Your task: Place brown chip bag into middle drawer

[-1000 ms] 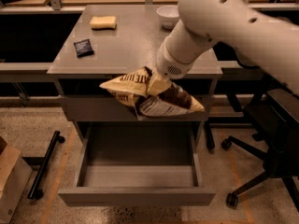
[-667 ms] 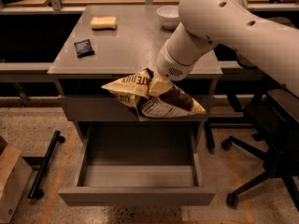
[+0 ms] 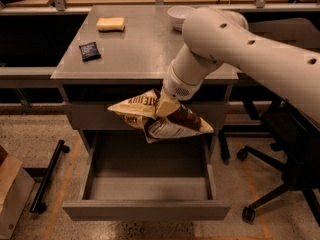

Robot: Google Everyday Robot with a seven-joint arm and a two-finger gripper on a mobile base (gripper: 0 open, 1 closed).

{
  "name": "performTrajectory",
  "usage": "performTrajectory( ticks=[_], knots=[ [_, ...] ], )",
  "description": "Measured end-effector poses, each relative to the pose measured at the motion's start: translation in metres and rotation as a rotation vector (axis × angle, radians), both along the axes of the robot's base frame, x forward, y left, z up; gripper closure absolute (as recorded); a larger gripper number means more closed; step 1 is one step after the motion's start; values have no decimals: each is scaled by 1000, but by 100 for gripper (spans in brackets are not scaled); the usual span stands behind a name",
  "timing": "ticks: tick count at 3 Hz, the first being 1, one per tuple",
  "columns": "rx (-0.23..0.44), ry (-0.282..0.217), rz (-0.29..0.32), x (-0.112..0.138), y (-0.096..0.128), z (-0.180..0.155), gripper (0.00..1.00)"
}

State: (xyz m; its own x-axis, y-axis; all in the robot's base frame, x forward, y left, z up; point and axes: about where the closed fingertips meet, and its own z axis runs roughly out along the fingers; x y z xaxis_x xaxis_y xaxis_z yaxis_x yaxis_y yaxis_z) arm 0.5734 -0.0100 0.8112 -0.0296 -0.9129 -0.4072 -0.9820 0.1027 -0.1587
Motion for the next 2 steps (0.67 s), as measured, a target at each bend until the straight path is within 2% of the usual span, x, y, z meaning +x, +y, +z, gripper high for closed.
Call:
performTrajectory(
  ticks=[2],
  knots=[
    [113,119,-60,-16,-17,-114,100]
  ],
)
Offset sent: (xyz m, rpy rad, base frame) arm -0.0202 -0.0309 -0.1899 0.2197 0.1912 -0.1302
